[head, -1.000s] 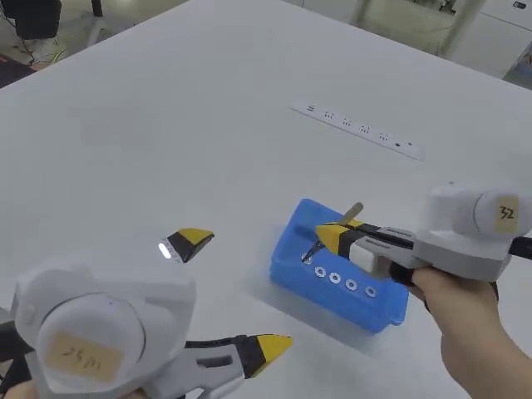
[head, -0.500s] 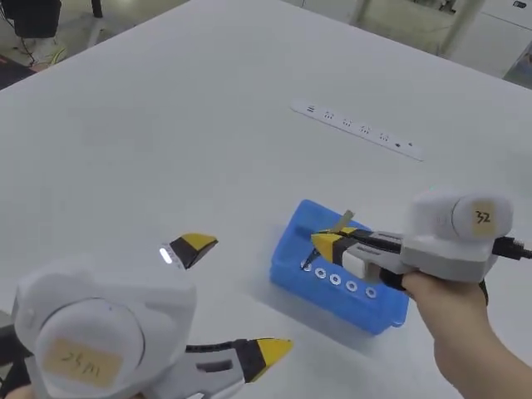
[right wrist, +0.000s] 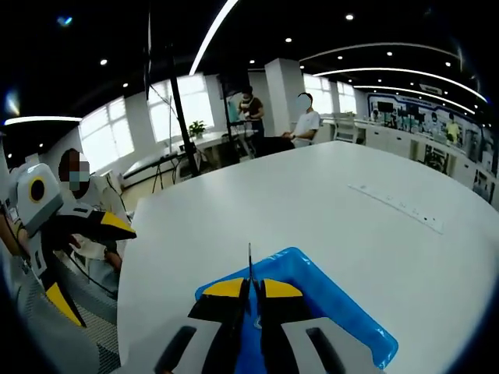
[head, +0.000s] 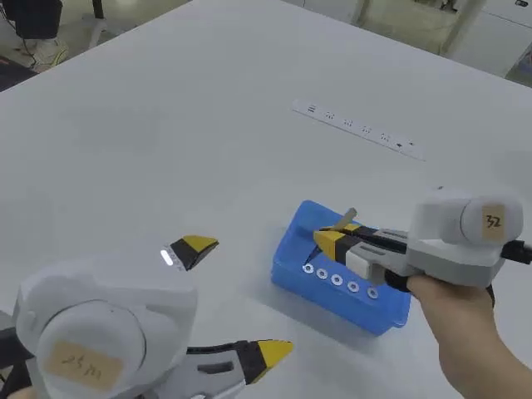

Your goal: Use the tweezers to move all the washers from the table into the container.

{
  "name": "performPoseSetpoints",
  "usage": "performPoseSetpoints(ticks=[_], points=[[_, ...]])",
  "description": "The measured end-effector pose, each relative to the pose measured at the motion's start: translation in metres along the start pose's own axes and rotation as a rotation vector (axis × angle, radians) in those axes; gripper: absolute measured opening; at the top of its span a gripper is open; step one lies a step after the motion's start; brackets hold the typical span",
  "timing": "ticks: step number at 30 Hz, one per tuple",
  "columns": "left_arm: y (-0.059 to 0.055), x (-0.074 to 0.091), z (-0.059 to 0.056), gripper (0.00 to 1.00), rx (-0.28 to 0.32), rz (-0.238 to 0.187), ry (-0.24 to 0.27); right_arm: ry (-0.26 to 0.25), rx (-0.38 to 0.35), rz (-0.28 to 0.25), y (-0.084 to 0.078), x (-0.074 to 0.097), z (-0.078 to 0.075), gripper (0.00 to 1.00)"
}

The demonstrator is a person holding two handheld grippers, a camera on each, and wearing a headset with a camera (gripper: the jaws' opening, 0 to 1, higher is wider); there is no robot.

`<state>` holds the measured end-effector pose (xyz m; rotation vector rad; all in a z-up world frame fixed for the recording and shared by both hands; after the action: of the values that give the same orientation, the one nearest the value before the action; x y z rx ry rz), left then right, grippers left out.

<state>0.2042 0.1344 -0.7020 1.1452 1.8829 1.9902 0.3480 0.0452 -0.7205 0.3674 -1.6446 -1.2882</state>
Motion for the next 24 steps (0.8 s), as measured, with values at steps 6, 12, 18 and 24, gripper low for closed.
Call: performPoseSetpoints(ticks=[6, 12, 18, 24], points=[[0.0, 0.0, 0.0, 0.74, 0.0, 0.003, -0.001, 0.015, 0.022, -0.065, 0.011, 0.026, 0.007, 0.03], [0.0, 0.0, 0.0, 0.74, -0.002, 0.002, -0.003, 0.06, 0.094, -0.043, 0.001, 0.057, 0.022, 0.03], [0.0, -0.001, -0.001, 0.74, -0.007, 0.007, -0.012, 0.088, 0.191, 0.061, -0.03, 0.087, 0.032, 0.02], [0.0, -0.002, -0.002, 0.74, -0.011, 0.01, -0.016, 0.108, 0.278, 0.189, -0.06, 0.104, 0.036, 0.02]])
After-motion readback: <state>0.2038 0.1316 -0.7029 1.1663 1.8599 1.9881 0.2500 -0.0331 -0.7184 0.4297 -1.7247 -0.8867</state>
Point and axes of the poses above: the centre of the closed fingertips' face, and the gripper's own axes: x roughly backward along the fingers, z roughly to its left, y roughly out of its top, the point moved 5 cm from there along x, roughly backward along the fingers, and after that the axes turned 13 degrees about -y, right-handed, at the moved point
